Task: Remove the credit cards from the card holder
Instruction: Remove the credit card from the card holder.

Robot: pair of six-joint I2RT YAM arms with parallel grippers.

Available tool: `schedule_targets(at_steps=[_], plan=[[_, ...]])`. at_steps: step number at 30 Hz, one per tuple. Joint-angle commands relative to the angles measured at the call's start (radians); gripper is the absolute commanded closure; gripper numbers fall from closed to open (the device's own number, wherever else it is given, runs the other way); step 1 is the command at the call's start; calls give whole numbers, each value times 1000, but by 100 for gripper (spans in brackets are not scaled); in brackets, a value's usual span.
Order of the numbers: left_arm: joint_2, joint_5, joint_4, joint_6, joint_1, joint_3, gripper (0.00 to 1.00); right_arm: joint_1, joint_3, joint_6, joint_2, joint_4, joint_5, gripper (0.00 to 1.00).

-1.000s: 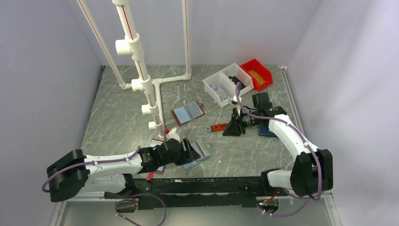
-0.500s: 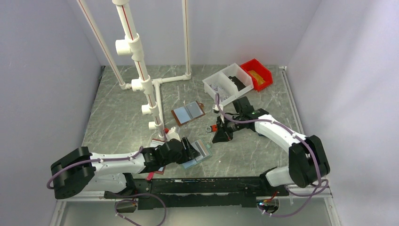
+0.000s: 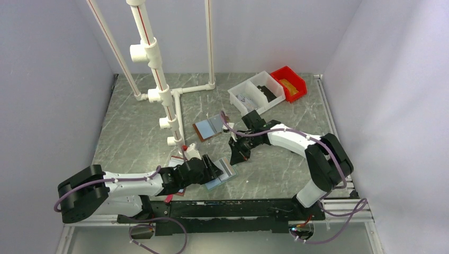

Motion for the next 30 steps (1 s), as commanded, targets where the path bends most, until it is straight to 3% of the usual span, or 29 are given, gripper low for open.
schedule_targets(at_steps=[1,23,30], plan=[[-6,-38,46,-10,-5,-15,47,30,54,24,35,20,33,96],[35,-63,134,-72,-5,-57,51,83,100,39,165,-6,128,96],[73,-79,225,-125,-1,-95,59,103,137,23,207,-54,154,96]])
